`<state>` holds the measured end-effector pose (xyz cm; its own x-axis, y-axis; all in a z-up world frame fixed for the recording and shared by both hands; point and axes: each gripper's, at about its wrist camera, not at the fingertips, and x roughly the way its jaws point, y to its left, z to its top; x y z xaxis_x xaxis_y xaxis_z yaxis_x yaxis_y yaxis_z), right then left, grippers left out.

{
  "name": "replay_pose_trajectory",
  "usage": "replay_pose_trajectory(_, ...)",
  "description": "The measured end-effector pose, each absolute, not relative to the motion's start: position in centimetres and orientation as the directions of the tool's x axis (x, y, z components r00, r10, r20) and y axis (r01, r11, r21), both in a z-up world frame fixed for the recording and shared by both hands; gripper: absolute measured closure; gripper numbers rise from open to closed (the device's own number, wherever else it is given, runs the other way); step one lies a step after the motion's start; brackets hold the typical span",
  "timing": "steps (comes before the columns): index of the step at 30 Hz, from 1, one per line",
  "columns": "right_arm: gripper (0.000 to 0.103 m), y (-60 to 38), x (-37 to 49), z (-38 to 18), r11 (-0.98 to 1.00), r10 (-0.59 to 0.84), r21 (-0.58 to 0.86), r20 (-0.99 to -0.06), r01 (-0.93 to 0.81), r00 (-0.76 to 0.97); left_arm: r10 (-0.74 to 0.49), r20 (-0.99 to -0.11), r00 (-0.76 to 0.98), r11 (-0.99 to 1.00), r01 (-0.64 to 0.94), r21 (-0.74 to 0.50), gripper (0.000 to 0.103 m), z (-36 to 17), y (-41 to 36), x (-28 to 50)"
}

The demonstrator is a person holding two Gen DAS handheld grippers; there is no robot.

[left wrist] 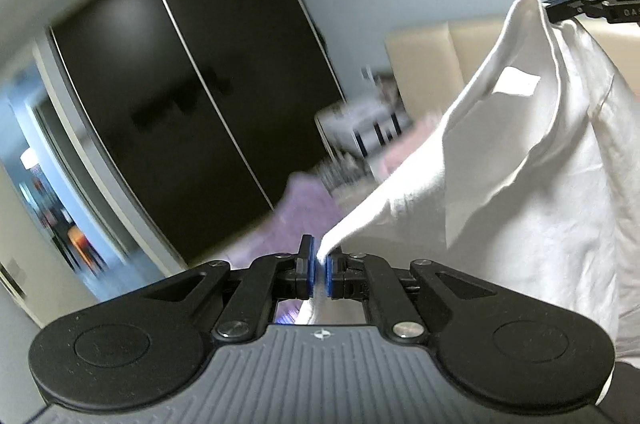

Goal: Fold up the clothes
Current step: 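Lower the shirt flat onto the bed and open both grippers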

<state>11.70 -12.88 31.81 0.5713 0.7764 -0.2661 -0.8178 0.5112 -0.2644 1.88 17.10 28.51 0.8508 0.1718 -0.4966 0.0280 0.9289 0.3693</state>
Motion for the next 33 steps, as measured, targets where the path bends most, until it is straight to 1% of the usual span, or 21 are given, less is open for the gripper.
replay_pose_trajectory(7, 0.098, -6.1, 21.1, 15.2, 0.500, 0.656, -0.162, -0.571, -0.851, 0.494, 0.112, -0.739, 0.664, 0.979, 0.054, 0.196, 0.099, 11.7, 21.4, 12.6)
replay_pose_trajectory(11, 0.098, -2.1, 26.6, 5.4, 0.506, 0.561, -0.122, -0.706, -0.854, 0.433, 0.078, -0.836, 0.543, 0.992, 0.041, 0.120, 0.100, 2.2, 23.9, 17.8)
replay_pose_trajectory(14, 0.098, 0.3, 30.4, -1.0, 0.525, 0.494, -0.082, -0.781, -0.847, 0.382, 0.074, -0.874, 0.479, 0.994, 0.034, 0.102, 0.100, -3.8, 25.6, 20.1)
replay_pose_trajectory(16, 0.098, 1.5, 32.5, -4.6, 0.541, 0.455, -0.067, -0.815, -0.839, 0.358, 0.072, -0.895, 0.440, 0.995, 0.032, 0.096, 0.100, -6.7, 26.4, 22.1)
replay_pose_trajectory(18, 0.098, 2.9, 34.3, -8.0, 0.554, 0.418, -0.057, -0.844, -0.831, 0.337, 0.079, -0.909, 0.410, 0.995, 0.027, 0.098, 0.100, -8.8, 27.3, 23.6)
replay_pose_trajectory(22, 0.098, 6.0, 38.3, -12.6, 0.595, 0.364, -0.059, -0.870, -0.802, 0.334, 0.091, -0.934, 0.346, 0.996, -0.031, 0.085, 0.099, -12.8, 29.1, 27.0)
replay_pose_trajectory(24, 0.098, 7.0, 39.9, -14.4, 0.626, 0.334, -0.073, -0.874, -0.776, 0.352, 0.119, -0.937, 0.329, 0.992, -0.070, 0.102, 0.093, -14.1, 29.6, 28.2)
replay_pose_trajectory(26, 0.096, 7.8, 41.1, -16.0, 0.659, 0.302, -0.092, -0.877, -0.746, 0.375, 0.156, -0.936, 0.316, 0.986, -0.106, 0.128, 0.076, -15.2, 29.9, 29.3)
replay_pose_trajectory(27, 0.093, 8.1, 41.7, -16.7, 0.677, 0.284, -0.102, -0.877, -0.729, 0.387, 0.172, -0.935, 0.311, 0.983, -0.118, 0.142, 0.072, -15.4, 30.0, 29.7)
replay_pose_trajectory(29, 0.089, 8.0, 42.0, -17.2, 0.715, 0.262, -0.111, -0.873, -0.691, 0.412, 0.178, -0.930, 0.322, 0.981, -0.127, 0.144, 0.055, -15.2, 30.3, 29.3)
replay_pose_trajectory(30, 0.088, 7.8, 42.1, -17.3, 0.729, 0.268, -0.097, -0.871, -0.678, 0.412, 0.178, -0.927, 0.329, 0.981, -0.130, 0.142, 0.053, -15.0, 30.4, 29.0)
replay_pose_trajectory(33, 0.087, 6.6, 42.0, -17.2, 0.765, 0.287, -0.051, -0.865, -0.642, 0.411, 0.171, -0.919, 0.354, 0.983, -0.118, 0.138, 0.053, -14.0, 30.1, 26.9)
